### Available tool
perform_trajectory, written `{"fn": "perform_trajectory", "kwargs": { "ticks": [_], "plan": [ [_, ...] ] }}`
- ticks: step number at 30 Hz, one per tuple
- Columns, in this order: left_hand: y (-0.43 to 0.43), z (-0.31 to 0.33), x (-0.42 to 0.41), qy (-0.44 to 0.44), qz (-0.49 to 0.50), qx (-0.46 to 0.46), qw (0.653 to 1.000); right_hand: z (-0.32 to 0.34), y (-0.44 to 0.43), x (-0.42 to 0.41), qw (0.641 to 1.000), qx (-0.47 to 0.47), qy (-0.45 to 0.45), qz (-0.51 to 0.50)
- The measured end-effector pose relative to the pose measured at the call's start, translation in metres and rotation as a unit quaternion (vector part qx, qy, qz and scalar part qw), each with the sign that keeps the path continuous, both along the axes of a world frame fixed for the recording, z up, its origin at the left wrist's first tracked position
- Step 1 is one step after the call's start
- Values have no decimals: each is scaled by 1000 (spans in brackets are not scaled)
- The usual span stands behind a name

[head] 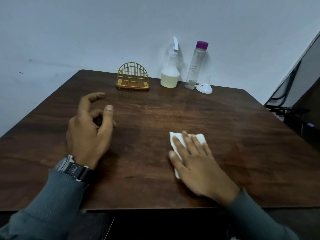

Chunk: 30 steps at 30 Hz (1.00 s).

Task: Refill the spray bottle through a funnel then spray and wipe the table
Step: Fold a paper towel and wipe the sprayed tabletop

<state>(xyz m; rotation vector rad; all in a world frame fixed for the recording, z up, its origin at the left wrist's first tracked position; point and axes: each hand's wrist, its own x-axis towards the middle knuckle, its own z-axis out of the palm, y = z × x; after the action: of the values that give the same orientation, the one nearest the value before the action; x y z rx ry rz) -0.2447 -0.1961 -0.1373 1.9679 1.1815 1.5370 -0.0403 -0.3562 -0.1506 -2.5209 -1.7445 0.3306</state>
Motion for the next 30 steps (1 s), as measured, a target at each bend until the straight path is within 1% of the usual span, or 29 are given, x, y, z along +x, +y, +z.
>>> {"fn": "perform_trajectory", "kwargs": {
  "ticks": [3,5,6,7,9,10,11,13,15,17,21,23,25,26,29,30],
  "plan": [
    [7,0,-11,-11,16,6,1000,-8,-33,-21,999,30,-20,-10],
    [11,2,-13,-22,25,-1,999,-13,-37,-44,997,53,-51,20],
    [12,3,-13,-27,27,-6,999,-11,-35,-56,997,51,-49,31],
    [12,4,-12,-29,28,-10,999,-9,-30,-68,994,71,-63,44],
    [11,4,-11,-24,26,-14,999,-7,-16,-86,991,84,-14,104],
    [10,4,-11,-21,24,-15,999,-4,-4,-91,991,47,30,118],
    [9,4,-12,-16,25,-17,999,-7,9,-92,990,32,46,129],
    [8,5,-13,-3,36,-21,999,-2,42,-82,990,17,21,142],
    [8,5,-16,8,41,-24,999,-2,68,-60,992,-15,19,122],
    [9,6,-22,15,42,-28,999,-3,73,-35,996,-27,9,83],
    [16,6,-37,5,47,-35,998,-4,29,-17,999,-22,1,39],
    [18,7,-40,-9,47,-37,998,-11,4,-32,998,2,-38,39],
    [17,9,-39,-1,42,-26,999,-17,-8,-57,994,34,-82,62],
    [15,10,-38,7,40,-18,999,-22,-9,-69,993,48,-81,72],
    [12,11,-35,13,36,-11,999,-13,7,-100,989,49,-45,129],
    [13,10,-34,11,34,-17,999,-7,19,-107,984,77,-24,159]
  ]
}}
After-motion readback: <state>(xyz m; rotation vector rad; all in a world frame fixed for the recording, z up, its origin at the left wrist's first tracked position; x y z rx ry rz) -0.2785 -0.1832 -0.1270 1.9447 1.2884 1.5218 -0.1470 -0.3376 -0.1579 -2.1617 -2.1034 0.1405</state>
